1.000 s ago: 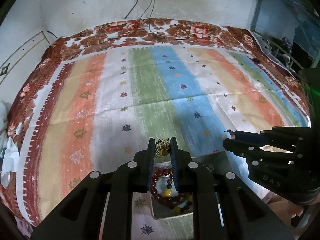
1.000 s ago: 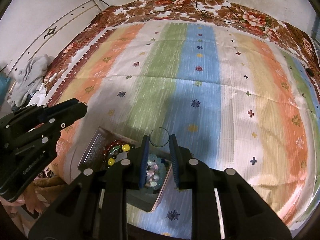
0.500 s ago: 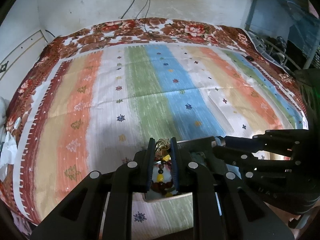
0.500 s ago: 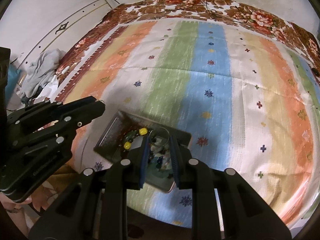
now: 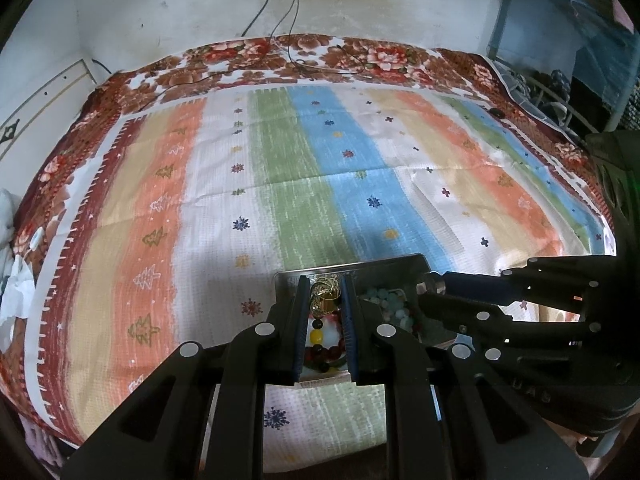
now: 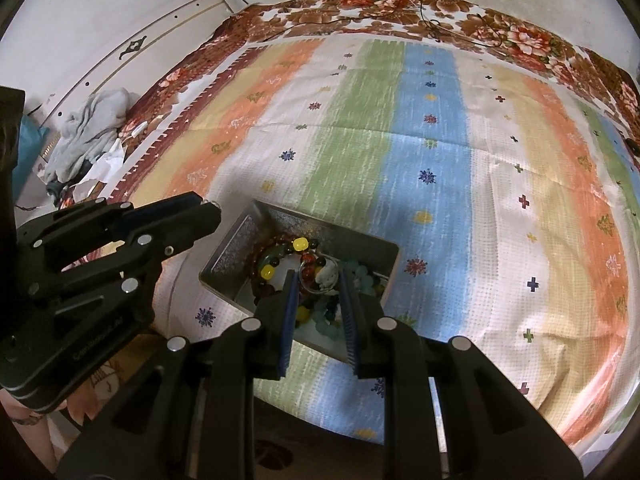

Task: Organize jewelry
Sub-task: 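Open the left tool releasing the gold ring into the tin while the right tool releases the silver ring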

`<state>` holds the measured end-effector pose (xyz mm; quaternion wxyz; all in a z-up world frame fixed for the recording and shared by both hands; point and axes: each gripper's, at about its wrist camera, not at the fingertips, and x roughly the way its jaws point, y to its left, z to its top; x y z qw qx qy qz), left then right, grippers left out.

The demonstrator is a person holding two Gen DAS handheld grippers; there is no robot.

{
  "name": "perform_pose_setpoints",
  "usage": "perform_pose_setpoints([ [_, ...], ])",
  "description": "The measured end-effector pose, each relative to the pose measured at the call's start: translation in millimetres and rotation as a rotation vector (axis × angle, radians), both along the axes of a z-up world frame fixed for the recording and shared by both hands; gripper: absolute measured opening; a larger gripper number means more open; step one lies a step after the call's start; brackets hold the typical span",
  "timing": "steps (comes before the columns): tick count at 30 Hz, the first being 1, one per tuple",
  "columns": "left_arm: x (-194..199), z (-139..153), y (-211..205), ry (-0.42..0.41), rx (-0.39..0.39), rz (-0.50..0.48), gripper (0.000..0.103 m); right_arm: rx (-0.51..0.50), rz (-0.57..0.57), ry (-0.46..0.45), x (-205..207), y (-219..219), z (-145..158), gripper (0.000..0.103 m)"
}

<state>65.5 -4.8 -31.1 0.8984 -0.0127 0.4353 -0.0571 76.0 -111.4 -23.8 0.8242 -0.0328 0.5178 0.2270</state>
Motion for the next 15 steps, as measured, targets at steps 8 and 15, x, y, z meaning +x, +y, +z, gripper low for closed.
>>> perform_pose_setpoints([
  [8,0,-1,3,0.002,-0.001,0.016,0.031,-0.031,-0.007,-0.007,2,-1,-2,0.047],
  [15,3,1,8,0.006,-0.009,0.035,0.033,-0.050,-0.040,-0.024,8,-12,-1,0.057],
])
